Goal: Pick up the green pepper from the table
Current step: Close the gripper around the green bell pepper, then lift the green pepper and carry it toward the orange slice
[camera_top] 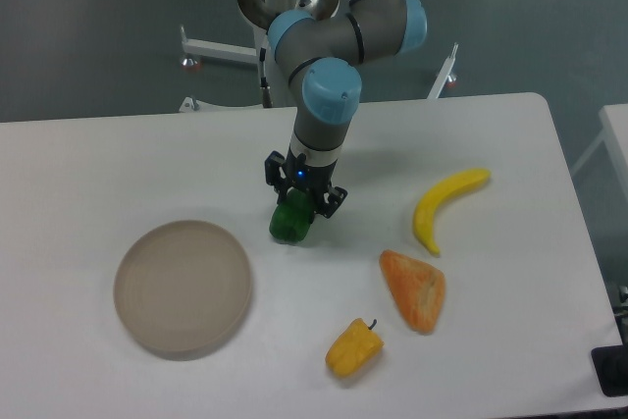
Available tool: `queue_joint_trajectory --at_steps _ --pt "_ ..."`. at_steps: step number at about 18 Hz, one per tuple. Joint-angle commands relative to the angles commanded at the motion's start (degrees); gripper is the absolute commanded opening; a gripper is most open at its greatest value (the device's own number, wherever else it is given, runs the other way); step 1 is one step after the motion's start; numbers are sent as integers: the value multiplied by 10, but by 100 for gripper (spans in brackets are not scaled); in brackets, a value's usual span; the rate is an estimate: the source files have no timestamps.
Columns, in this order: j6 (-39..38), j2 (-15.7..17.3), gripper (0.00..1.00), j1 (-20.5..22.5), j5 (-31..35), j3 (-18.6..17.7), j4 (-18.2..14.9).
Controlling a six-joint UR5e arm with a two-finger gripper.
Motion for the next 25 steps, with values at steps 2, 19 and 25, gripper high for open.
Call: queue_joint_trajectory --at_steps 2,19,25 --pt "1 1 36 1 0 6 -1" --pt "251 -42 36 89 59 235 -71" --pt "271 -85 36 87 113 294 -73"
